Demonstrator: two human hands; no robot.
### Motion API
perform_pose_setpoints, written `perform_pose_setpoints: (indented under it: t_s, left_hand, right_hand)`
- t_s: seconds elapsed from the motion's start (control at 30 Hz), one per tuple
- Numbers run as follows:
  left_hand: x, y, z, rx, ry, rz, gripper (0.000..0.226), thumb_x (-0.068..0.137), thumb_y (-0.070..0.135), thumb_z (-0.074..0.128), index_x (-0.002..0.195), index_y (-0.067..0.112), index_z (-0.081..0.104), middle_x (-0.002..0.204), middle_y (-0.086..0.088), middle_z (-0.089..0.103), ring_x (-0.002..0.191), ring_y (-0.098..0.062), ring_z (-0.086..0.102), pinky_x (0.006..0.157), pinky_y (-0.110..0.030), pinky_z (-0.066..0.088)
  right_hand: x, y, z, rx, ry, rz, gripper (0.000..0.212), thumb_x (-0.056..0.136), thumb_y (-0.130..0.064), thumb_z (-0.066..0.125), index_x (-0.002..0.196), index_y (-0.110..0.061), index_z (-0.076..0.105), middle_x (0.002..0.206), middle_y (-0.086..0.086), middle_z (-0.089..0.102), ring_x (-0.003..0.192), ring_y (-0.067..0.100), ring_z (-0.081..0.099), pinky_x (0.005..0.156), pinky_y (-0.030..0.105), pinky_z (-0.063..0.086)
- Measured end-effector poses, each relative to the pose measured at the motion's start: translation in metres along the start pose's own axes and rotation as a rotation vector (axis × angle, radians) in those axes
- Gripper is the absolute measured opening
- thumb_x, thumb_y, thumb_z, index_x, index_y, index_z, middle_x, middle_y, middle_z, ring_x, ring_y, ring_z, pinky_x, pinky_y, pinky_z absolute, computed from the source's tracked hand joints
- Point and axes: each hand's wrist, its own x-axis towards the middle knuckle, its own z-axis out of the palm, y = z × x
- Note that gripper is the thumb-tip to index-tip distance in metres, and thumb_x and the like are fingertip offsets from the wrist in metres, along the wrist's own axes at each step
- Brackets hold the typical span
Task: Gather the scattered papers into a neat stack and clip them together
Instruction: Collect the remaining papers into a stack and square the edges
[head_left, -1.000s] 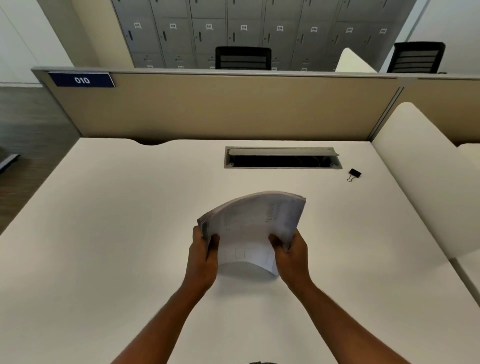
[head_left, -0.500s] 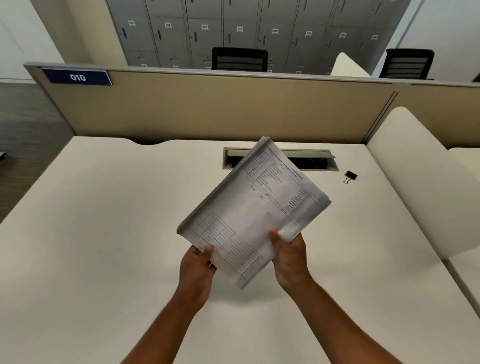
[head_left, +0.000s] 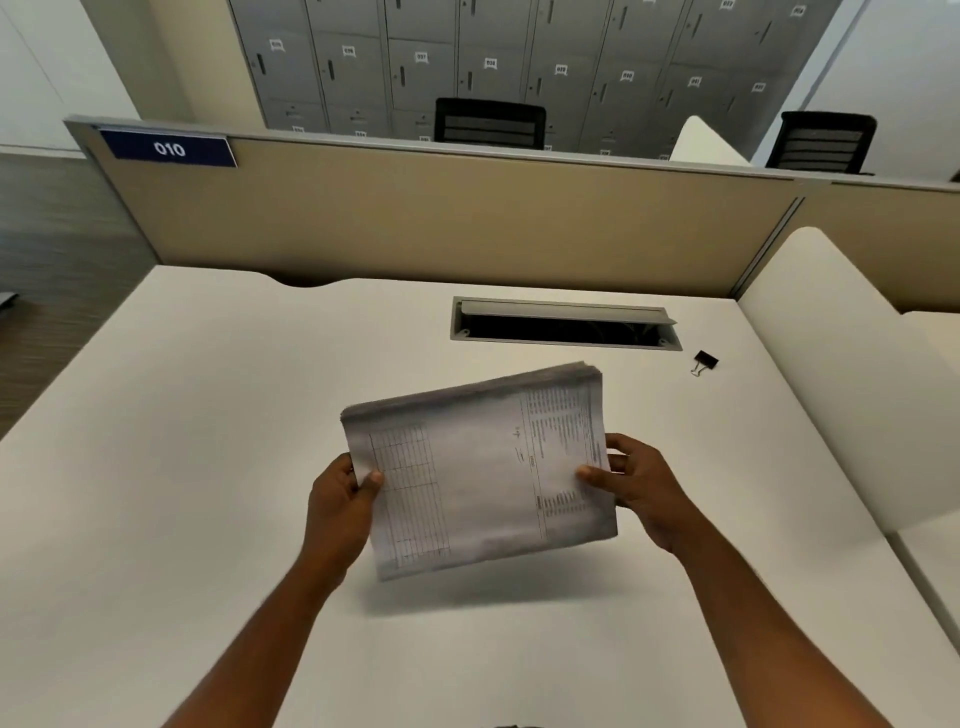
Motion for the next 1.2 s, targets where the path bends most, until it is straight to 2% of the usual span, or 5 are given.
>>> perform_pose_setpoints:
  t_s: [0.2, 0.5, 0.7, 0.97, 1.2]
  left_hand:
    - [-0.013, 0.000, 0.020, 0.100, 0.096, 0.052, 0.015, 0.097, 0.014, 0.056, 0.111, 0.015, 0.062, 0.098, -0.001, 0.073, 0.087, -0.019, 0.069, 0.078, -0.042, 0.058]
    - [-0.046, -0.006, 0.033, 0.050, 0.199, 0.241, 0.022, 0.099, 0.007, 0.050, 0.115, 0.020, 0.042, 0.104, 0.016, 0.058, 0.093, 0.010, 0.056, 0.076, -0.004, 0.041]
    - [-0.040, -0.007, 0.033, 0.066, 0.204, 0.244, 0.017, 0.098, 0.001, 0.049, 0.110, 0.013, 0.045, 0.098, 0.012, 0.060, 0.086, 0.007, 0.057, 0.071, -0.004, 0.040]
    - [-0.035, -0.018, 0.022, 0.097, 0.206, 0.258, 0.031, 0.094, 0.006, 0.058, 0.118, 0.020, 0.044, 0.107, 0.016, 0.059, 0.098, 0.011, 0.055, 0.083, -0.004, 0.041]
    - [-0.036, -0.027, 0.020, 0.112, 0.177, 0.271, 0.030, 0.093, 0.005, 0.059, 0.117, 0.017, 0.046, 0.105, 0.010, 0.063, 0.096, 0.006, 0.058, 0.083, -0.007, 0.043]
  right_hand:
    - [-0.002, 0.022, 0.044, -0.261, 0.357, -0.198, 0.022, 0.085, -0.006, 0.077, 0.079, -0.021, 0.062, 0.069, -0.010, 0.066, 0.060, 0.001, 0.055, 0.057, 0.020, 0.045]
    - [-0.016, 0.039, 0.078, -0.144, 0.362, -0.238, 0.038, 0.088, -0.006, 0.076, 0.115, -0.023, 0.056, 0.107, -0.020, 0.065, 0.100, -0.005, 0.062, 0.084, 0.011, 0.049]
    - [-0.013, 0.042, 0.080, -0.154, 0.380, -0.292, 0.019, 0.087, -0.001, 0.074, 0.093, -0.017, 0.065, 0.085, -0.010, 0.069, 0.079, 0.006, 0.063, 0.073, 0.022, 0.048]
    - [-0.024, 0.032, 0.069, -0.389, 0.504, -0.680, 0.060, 0.090, 0.003, 0.070, 0.141, -0.013, 0.044, 0.130, 0.004, 0.059, 0.126, 0.006, 0.055, 0.095, 0.018, 0.048]
    - [-0.017, 0.028, 0.053, -0.846, 0.389, -0.803, 0.070, 0.089, 0.011, 0.058, 0.148, -0.026, 0.051, 0.140, 0.006, 0.048, 0.098, 0.016, 0.067, 0.057, 0.034, 0.058]
